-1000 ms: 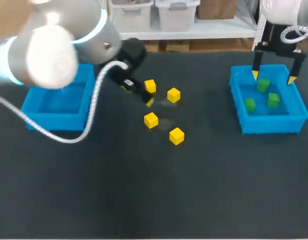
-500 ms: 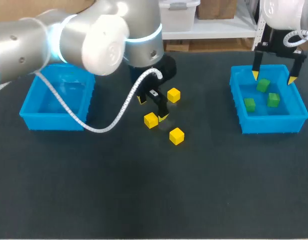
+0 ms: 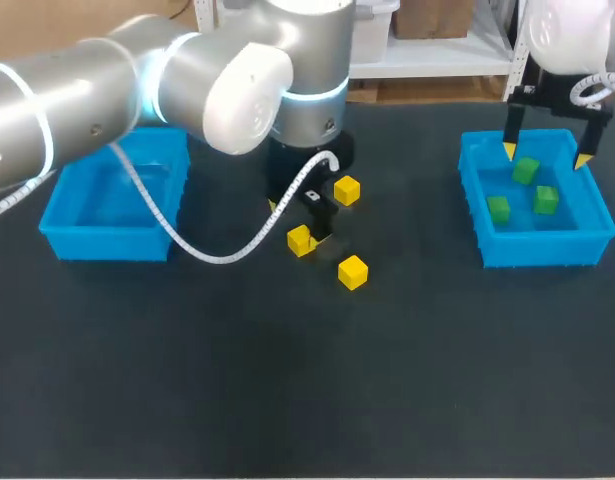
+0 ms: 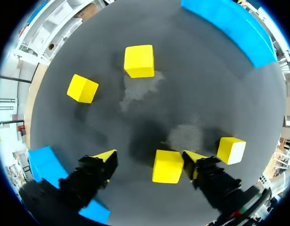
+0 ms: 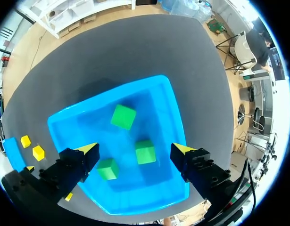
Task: Put the green cubes in the right bin and the yellow cubes in the left bin.
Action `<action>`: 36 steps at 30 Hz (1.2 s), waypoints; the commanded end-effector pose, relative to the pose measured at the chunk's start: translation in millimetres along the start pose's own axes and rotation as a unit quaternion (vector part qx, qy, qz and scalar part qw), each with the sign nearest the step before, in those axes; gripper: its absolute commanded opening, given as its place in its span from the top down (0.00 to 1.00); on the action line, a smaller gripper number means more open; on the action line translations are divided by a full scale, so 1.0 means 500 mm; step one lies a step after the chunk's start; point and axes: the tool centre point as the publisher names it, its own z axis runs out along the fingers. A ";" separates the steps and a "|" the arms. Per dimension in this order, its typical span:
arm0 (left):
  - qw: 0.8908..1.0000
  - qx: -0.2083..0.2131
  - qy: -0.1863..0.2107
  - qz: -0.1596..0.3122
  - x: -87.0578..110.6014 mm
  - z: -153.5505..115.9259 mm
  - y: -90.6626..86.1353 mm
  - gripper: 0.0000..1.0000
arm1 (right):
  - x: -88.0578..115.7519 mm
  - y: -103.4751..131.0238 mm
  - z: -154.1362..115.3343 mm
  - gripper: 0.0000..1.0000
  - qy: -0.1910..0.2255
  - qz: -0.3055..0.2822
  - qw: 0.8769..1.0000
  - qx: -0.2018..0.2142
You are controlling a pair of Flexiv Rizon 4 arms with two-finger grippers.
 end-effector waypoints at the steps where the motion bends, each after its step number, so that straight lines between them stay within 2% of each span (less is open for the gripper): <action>1: 1.000 0.001 0.026 0.008 -0.006 0.004 -0.001 1.00 | 0.014 -0.006 0.000 0.00 -0.263 0.001 0.965 -0.002; 8: 0.999 0.014 0.028 0.010 0.012 -0.003 0.005 1.00 | 0.014 -0.006 0.000 0.00 -0.263 0.001 0.965 -0.002; 11: 1.000 0.018 0.010 0.003 0.017 -0.027 0.017 1.00 | 0.014 -0.006 0.000 0.00 -0.263 0.001 0.965 -0.002; 14: 0.999 0.010 -0.022 -0.022 0.024 -0.072 0.054 1.00 | 0.014 -0.006 0.000 0.00 -0.263 0.001 0.965 -0.002; 17: 0.996 -0.010 -0.060 -0.064 0.044 -0.127 0.108 1.00 | 0.014 -0.006 0.000 0.00 -0.263 0.001 0.965 -0.002; 20: 0.988 -0.036 -0.099 -0.112 0.078 -0.182 0.170 1.00 | 0.014 -0.006 0.000 0.00 -0.263 0.001 0.965 -0.002; 22: 0.979 -0.059 -0.124 -0.154 0.116 -0.217 0.222 1.00 | 0.014 -0.006 0.000 0.00 -0.263 0.001 0.965 -0.002; 26: 0.961 -0.088 -0.144 -0.219 0.198 -0.249 0.304 1.00 | 0.014 -0.006 0.000 0.00 -0.263 0.001 0.965 -0.002; 30: 0.947 -0.101 -0.141 -0.271 0.286 -0.243 0.360 1.00 | 0.014 -0.006 0.000 0.00 -0.263 0.001 0.965 -0.002; 33: 0.937 -0.106 -0.134 -0.304 0.343 -0.224 0.383 1.00 | 0.014 -0.006 0.000 0.00 -0.263 0.001 0.965 -0.002; 36: 0.932 -0.105 -0.126 -0.324 0.381 -0.199 0.399 1.00 | 0.014 -0.006 0.000 0.00 -0.263 0.001 0.965 -0.002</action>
